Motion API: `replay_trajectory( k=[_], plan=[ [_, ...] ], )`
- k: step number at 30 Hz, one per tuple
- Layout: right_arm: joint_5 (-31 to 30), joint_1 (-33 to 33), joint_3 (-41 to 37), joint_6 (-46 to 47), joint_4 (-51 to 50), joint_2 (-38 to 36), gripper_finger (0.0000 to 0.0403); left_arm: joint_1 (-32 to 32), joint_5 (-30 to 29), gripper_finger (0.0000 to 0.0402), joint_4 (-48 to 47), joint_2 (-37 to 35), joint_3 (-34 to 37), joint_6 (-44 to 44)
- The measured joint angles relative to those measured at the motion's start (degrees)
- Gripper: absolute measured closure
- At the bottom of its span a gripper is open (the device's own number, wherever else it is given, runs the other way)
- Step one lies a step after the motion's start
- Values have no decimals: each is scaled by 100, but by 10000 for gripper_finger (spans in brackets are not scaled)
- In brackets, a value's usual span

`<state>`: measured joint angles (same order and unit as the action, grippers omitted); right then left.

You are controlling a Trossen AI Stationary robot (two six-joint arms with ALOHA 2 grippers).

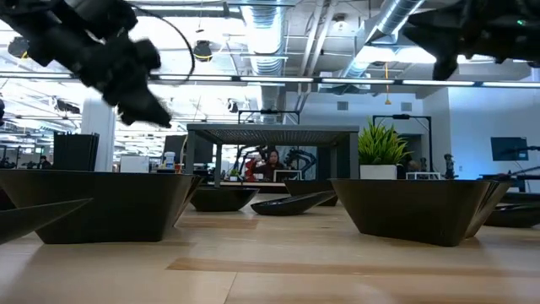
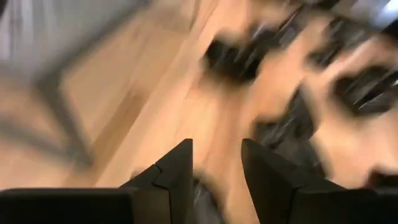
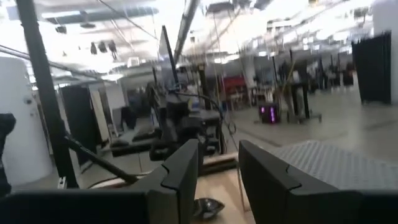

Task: Pick & Place Mini shaped plates
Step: Put the black leaf-shaped plate on the shelf

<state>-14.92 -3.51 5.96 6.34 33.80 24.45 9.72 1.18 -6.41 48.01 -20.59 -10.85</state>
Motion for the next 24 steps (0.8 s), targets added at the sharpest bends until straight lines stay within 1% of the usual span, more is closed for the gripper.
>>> replay_trajectory(
  k=[3,6,8,9,10,13,15,17,20,24],
  plan=[
    [9,-14,374,104,1,803,290,-82,-474,267,-622,206,-30,-357],
    [9,-33,765,64,-4,1564,290,-115,-1088,271,-1160,332,-30,-551],
    [11,-34,990,61,-38,1995,290,-101,-1520,272,-1325,411,-30,-730],
    [9,-33,1106,63,-37,2188,290,-89,-1608,272,-1353,455,-29,-877],
    [9,-32,1239,60,-5,2376,290,-83,-1602,272,-1361,487,-15,-1042],
    [7,7,1537,60,-39,2860,290,-75,-1332,273,-1227,614,139,-1510],
    [0,45,1741,60,-40,3137,290,-79,-1317,275,-1215,693,289,-1765],
    [-4,95,1903,10,-53,3342,290,-102,-1317,277,-1199,741,412,-1865],
    [-8,165,2108,-332,-100,3629,290,-159,-1306,280,-946,760,544,-1994],
    [-9,282,2309,-497,-141,3924,290,-235,-1306,282,-634,756,576,-2011]
  ],
)
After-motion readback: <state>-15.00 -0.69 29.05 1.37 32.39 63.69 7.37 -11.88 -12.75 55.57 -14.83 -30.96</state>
